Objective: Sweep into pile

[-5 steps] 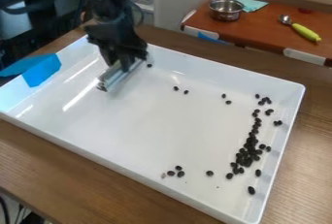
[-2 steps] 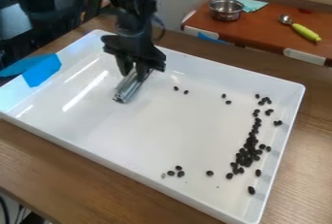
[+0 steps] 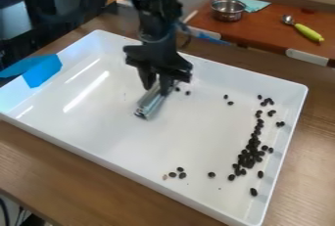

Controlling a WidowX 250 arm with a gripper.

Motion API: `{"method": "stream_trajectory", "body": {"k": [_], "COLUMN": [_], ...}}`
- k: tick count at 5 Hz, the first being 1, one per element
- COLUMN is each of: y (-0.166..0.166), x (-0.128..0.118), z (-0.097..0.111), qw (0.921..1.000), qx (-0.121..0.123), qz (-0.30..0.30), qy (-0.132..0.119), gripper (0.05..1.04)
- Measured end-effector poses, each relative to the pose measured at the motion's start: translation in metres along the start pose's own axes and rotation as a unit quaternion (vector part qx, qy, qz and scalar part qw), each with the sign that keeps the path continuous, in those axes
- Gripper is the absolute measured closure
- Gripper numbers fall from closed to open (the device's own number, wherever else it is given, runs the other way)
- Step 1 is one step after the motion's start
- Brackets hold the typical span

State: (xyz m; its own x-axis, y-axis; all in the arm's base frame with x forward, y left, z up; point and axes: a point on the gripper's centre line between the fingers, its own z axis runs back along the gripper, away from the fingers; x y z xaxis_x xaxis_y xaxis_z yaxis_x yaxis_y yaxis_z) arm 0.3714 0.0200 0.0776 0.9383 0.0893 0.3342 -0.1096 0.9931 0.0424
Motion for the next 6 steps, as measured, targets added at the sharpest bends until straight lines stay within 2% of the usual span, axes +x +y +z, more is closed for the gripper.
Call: {"method": "stream_trajectory", "body": {"k": [1,4,6], "y": [-0.02,-0.074,-0.107], "x": [-0.006,-0.006,-0.009], "z": [0.001,0.0,0.003], "qw": [0.9999,0.9996,0.9987], "qx": [-0.009,-0.02,-0.045], "qz": [0.0,-0.003,-0.003], "qy": [0.013,0.022,0.025], "gripper": [0.75,0.75,0.75]}}
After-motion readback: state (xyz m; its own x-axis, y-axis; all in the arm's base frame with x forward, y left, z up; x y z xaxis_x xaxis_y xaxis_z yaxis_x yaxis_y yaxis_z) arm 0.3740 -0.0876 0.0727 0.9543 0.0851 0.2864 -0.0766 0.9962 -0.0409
